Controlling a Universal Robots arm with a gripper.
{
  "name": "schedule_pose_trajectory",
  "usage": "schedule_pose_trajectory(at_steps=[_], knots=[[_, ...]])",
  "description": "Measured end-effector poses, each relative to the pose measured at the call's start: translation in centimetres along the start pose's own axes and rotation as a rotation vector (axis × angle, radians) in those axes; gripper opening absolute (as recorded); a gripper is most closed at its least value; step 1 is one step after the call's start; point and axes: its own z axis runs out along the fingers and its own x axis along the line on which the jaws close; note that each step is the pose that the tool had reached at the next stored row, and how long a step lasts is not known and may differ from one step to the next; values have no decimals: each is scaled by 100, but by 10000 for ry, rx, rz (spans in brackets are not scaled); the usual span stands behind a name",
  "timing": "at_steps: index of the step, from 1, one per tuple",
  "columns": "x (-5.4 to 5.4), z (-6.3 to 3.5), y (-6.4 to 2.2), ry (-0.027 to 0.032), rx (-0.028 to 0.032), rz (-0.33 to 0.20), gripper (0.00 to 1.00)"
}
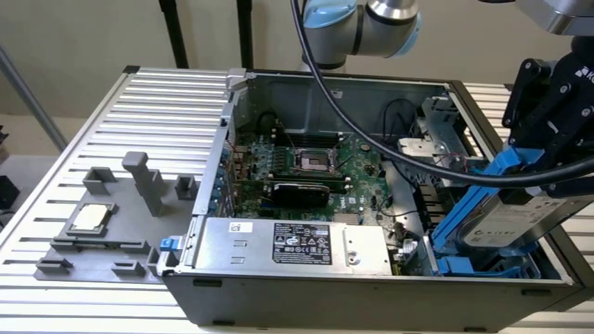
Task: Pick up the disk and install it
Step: 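Insert the disk into the insertion slot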
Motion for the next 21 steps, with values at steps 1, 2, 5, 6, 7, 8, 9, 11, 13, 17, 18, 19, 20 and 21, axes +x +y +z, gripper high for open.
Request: schedule_pose_trajectory(at_steps=[1,2,5,6,7,8,9,11,13,17,18,19,20,21], knots=[[0,5,0,0,0,-1,33],[1,11,-1,-1,0,-1,33],[2,31,-2,-1,0,-1,33],[2,38,-2,-1,0,-1,33],[2,46,-2,-2,0,-1,33],[3,54,-2,-1,0,0,33],[3,61,-3,-1,0,-1,33],[4,76,-3,-2,0,-1,33],[3,90,-4,-1,0,0,33],[-3,121,-5,-1,0,-3,33],[-6,130,-4,0,0,-6,33],[-10,138,-4,0,0,-8,33],[-16,146,-3,1,0,-11,33],[-20,154,-2,-1,0,-15,33]])
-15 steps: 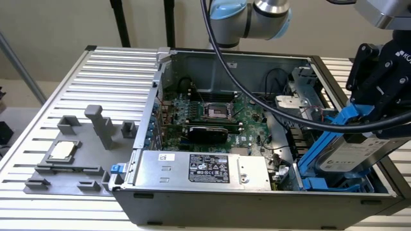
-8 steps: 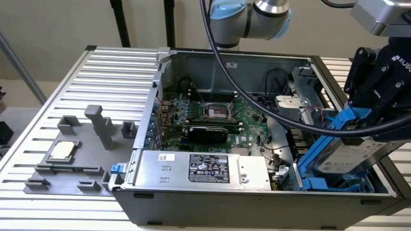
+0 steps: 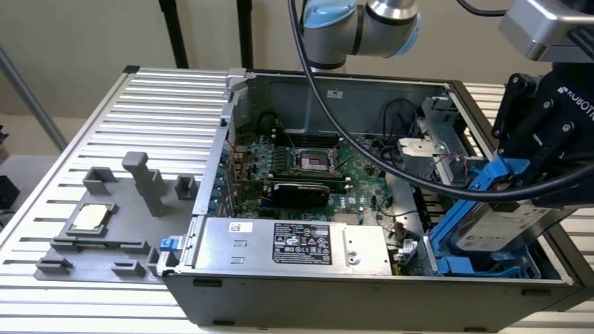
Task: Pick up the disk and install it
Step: 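Insert the disk into the insertion slot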
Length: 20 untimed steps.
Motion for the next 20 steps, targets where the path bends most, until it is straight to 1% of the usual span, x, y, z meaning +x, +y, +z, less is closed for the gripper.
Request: schedule_pose_trajectory(at_steps=[20], knots=[[-4,164,0,8,-10,-183,33]])
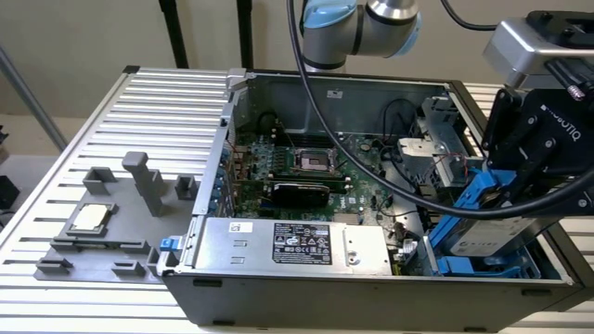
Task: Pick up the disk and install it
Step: 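Insert the disk into the insertion slot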
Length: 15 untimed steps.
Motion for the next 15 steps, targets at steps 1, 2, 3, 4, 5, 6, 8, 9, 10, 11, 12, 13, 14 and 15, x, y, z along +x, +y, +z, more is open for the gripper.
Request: schedule_pose_trajectory(at_steps=[1,2,3,4,5,6,8,9,10,11,12,13,14,15], knots=[[0,7,0,0,0,-10,33],[1,14,0,2,-1,-20,33],[1,20,1,2,-2,-29,33],[1,27,1,1,-4,-38,33],[1,31,1,4,-3,-47,34],[2,36,1,3,-5,-55,34],[2,42,1,4,-8,-69,41],[2,43,1,5,-8,-73,41],[2,43,1,5,-9,-76,41],[2,43,1,5,-9,-76,41],[2,44,0,4,-9,-77,41],[2,44,-4,3,-9,-77,41],[2,45,-11,1,-10,-76,41],[2,44,-19,2,-9,-76,41]])
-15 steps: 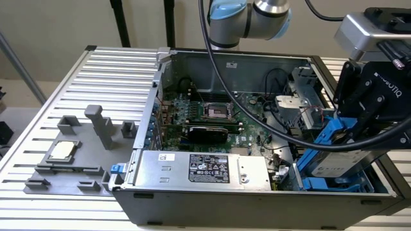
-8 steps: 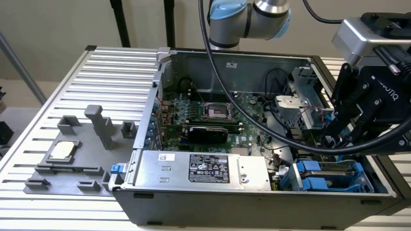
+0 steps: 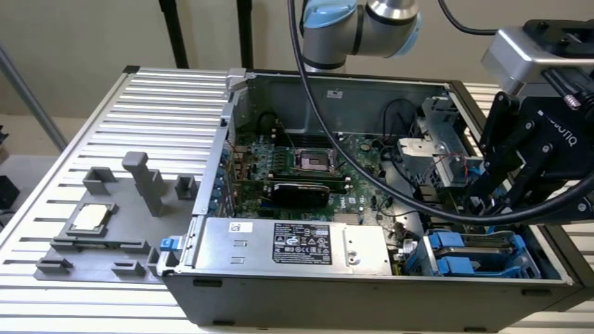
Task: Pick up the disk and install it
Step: 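Insert the disk into the insertion slot, then insert the first disk wire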
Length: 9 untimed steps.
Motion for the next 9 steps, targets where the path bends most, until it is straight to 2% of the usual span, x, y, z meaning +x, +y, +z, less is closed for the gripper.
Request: schedule_pose_trajectory(at_steps=[9], knots=[[0,-3,-26,1,0,-1,41]])
